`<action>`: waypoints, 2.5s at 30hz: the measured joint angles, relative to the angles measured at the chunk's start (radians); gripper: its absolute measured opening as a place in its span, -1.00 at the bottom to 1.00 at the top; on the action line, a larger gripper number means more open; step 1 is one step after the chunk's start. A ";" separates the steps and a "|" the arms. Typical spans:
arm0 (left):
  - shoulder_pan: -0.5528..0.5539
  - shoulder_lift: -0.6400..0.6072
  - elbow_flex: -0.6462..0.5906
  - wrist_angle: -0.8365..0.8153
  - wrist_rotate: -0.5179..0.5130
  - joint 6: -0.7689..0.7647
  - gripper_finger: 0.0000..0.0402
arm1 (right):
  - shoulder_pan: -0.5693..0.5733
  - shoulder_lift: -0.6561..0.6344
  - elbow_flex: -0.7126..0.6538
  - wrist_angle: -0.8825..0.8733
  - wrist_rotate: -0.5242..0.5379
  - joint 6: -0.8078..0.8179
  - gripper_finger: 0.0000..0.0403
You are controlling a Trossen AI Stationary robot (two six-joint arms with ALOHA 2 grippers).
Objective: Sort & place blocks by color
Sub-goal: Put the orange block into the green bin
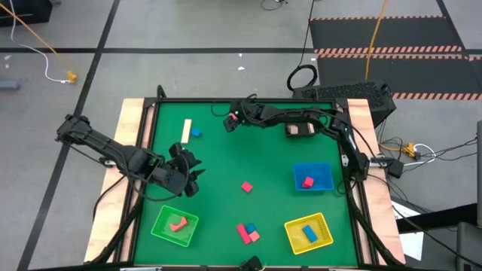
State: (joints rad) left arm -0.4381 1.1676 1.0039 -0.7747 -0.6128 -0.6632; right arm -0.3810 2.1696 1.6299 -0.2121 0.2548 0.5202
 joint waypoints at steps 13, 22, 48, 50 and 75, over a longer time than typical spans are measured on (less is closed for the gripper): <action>0.039 -0.083 0.000 -0.044 0.001 0.129 -0.24 | -0.024 0.000 0.021 -0.017 -0.077 0.015 0.30; 0.144 -0.072 0.000 -0.039 0.000 0.213 -0.24 | -0.026 -0.072 0.020 -0.159 -0.076 -0.087 0.23; 0.703 0.448 0.000 0.645 0.344 0.751 -0.24 | -0.038 -0.686 -0.170 -0.618 -0.066 -0.169 0.23; 0.750 0.487 -0.001 0.683 0.365 0.742 -0.24 | -0.039 -0.727 -0.242 -0.546 -0.065 -0.170 0.23; 0.992 0.703 0.006 0.909 0.545 0.841 0.02 | -0.097 -0.990 -0.700 -0.166 -0.076 -0.113 0.23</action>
State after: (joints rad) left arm 0.5542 1.8706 1.0095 0.1339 -0.0676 0.1773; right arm -0.4778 1.1792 0.9298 -0.3781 0.1790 0.4076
